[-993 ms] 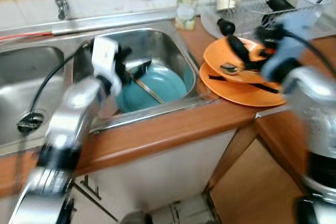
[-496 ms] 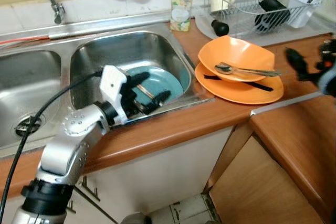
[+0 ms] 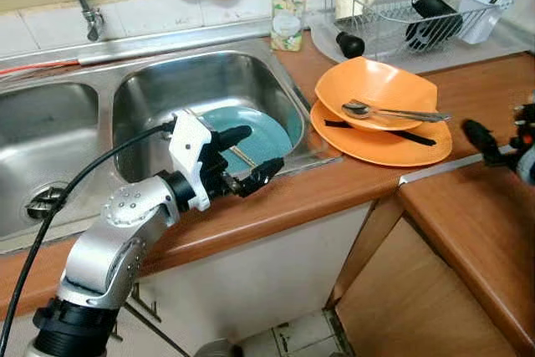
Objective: Kitchen organization
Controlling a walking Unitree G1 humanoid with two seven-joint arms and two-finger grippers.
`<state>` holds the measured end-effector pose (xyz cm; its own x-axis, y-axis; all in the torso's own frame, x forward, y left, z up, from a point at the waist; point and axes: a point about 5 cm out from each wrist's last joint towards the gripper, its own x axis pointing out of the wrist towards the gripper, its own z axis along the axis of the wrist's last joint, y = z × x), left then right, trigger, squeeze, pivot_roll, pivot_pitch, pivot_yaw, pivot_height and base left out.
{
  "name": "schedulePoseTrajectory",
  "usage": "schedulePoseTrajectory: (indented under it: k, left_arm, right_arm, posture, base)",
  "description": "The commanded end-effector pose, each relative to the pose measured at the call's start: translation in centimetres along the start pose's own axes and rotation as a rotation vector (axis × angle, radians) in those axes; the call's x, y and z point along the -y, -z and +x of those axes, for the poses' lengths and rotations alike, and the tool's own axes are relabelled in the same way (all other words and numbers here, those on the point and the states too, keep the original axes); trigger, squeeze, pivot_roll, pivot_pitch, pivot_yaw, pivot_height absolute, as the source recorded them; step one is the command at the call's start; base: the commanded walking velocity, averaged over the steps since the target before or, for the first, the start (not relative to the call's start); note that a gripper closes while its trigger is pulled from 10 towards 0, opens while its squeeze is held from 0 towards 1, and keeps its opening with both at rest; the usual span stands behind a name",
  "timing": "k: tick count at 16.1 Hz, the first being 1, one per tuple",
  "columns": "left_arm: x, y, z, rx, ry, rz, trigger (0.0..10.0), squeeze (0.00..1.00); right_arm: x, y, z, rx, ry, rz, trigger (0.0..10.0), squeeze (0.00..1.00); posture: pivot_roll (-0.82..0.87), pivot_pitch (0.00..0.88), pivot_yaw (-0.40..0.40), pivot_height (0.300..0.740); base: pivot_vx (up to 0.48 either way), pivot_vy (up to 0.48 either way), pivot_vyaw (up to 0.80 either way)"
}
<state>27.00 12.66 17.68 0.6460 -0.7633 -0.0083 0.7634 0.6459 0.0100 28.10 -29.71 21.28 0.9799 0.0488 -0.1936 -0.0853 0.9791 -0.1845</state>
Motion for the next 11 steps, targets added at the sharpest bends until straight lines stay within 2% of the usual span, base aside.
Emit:
schedulePoseTrajectory:
  k: [1,7,8,9,11]
  left_arm:
    - [0.3,-0.2,-0.1,-0.002,0.008,0.005,10.0,0.38]
    - [0.5,-0.2,-0.2,-0.009,0.017,0.0,10.0,0.38]
    - [0.6,-0.2,-0.1,-0.01,0.023,-0.001,10.0,0.37]
    - [0.6,-0.2,0.0,-0.009,0.024,-0.002,10.0,0.37]
    - [0.6,-0.3,0.1,-0.013,0.029,0.001,10.0,0.37]
  right_arm:
    - [-1.2,-0.9,-0.2,0.03,-0.093,-0.031,10.0,0.0]
    - [-3.4,-1.6,-1.6,0.046,-0.301,-0.078,10.0,0.0]
    - [-3.7,-2.3,-1.8,0.098,-0.331,-0.016,10.0,0.0]
    - [-2.7,-2.4,-1.5,0.105,-0.256,0.042,10.0,0.0]
    - [-1.0,-1.0,-0.9,0.014,-0.117,0.01,10.0,0.0]
  posture:
    - [-0.07,0.0,0.06,0.74]
    - [-0.07,0.0,0.061,0.74]
    - [-0.07,0.0,0.062,0.74]
    - [-0.07,0.0,0.064,0.74]
    - [-0.06,0.0,0.065,0.74]
  base:
    - [0.0,0.0,0.0]
    - [0.0,0.0,0.0]
    - [0.0,0.0,0.0]
    - [0.0,0.0,0.0]
    - [0.0,0.0,0.0]
